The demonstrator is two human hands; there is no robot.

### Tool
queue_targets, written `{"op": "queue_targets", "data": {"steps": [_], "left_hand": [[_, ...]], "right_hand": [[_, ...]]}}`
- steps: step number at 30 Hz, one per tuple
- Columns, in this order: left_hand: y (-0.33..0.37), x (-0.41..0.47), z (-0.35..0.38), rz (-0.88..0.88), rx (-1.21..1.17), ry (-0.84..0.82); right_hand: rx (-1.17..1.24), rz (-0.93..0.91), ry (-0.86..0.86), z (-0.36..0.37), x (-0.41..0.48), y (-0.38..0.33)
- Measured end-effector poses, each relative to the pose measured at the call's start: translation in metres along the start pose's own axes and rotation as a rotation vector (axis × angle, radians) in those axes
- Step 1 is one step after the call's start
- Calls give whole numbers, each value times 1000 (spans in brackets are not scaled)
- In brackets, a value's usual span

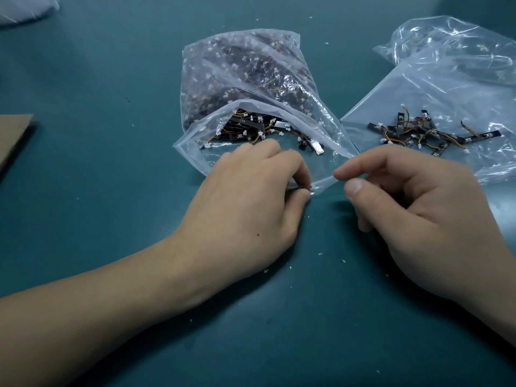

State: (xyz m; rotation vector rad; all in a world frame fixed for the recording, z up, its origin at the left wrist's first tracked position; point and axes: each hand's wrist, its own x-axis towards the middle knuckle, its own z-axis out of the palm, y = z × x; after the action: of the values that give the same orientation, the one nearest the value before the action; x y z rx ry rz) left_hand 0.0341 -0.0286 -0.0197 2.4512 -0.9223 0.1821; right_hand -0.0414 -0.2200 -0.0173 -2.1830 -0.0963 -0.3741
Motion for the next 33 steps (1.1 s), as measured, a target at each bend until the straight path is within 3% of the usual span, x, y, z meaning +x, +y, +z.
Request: {"op": "queue_targets", "data": {"steps": [8,21,27,33], "left_hand": [[1,1,-6,205,-330,193],[2,1,-10,0,-737,24],[5,1,-10,-69,-753,25],[5,4,-11,-14,-709,58]], "right_hand": [[-16,-28,-122,1,1,-5],[-18,-63,-134,0,2,-5],[-54,-58,-123,0,2,-5],[67,-22,-133,-2,2,-6]]}}
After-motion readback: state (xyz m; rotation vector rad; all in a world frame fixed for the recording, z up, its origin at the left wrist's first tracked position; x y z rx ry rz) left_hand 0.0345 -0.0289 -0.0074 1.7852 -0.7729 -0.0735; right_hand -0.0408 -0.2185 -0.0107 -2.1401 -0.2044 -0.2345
